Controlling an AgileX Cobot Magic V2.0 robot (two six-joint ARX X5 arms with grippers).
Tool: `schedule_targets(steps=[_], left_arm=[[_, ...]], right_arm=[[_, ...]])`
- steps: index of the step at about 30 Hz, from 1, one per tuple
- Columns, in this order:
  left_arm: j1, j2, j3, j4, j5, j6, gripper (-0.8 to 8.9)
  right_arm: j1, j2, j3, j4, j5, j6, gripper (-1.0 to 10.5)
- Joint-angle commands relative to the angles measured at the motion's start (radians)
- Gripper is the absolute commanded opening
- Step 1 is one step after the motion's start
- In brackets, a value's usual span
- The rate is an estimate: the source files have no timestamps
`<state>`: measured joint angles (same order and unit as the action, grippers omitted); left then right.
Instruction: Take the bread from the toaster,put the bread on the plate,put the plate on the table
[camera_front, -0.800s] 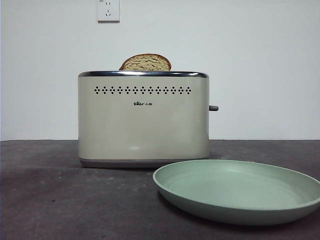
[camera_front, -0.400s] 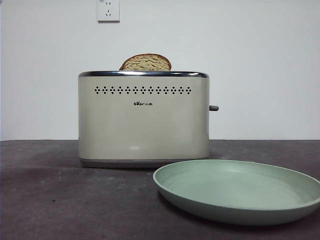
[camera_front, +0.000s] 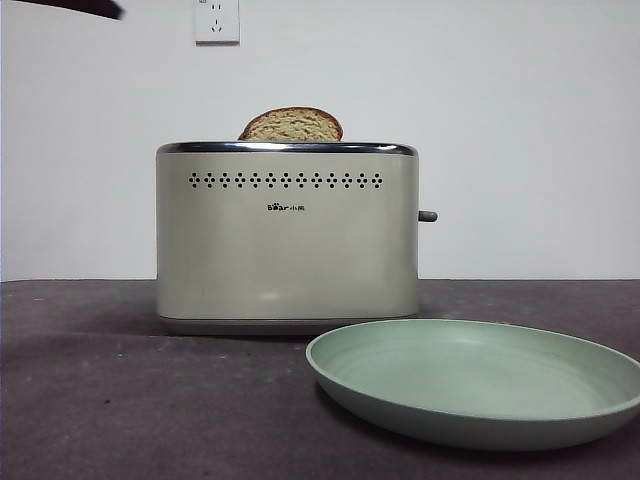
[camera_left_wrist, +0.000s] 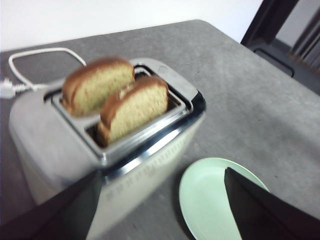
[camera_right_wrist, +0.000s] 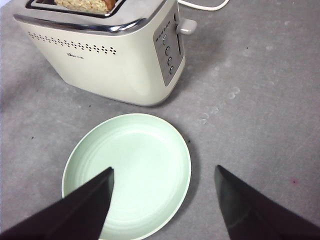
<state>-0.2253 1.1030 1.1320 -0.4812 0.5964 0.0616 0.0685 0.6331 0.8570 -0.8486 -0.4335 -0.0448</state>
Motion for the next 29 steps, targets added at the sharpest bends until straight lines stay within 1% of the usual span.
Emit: schedule_targets(steps=[1,8,14,17,20,29], left_arm=[[-0.019,0.1,0.097,0.01,-0.005,0.093,4.04],[-0.063,0.328,0.301,0.01,-0.018,0.172,4.04],[-0.101,0.463,0.396,0.01,-0.033,0.226,4.04],[-0.123,0.513,0.412,0.018,-0.076,0.268,4.04],[-0.142,0.551,0.412,0.039,-0.112,0.293,4.04],[-0.17,0.632,0.413,0.069,-0.151,0.305,4.04]], right_arm=[[0.002,0.012,0.016,0.007,0.0,0.011,3.3],[0.002,0.026,0.016,0.006,-0.004,0.011,3.3],[0.002,0.033,0.016,0.007,-0.004,0.011,3.3],[0.002,0.033,0.016,0.007,-0.004,0.011,3.3],[0.002,0.033,0.016,0.007,-0.004,0.011,3.3],[0.002,0.033,0.016,0.006,-0.003,0.011,3.3]])
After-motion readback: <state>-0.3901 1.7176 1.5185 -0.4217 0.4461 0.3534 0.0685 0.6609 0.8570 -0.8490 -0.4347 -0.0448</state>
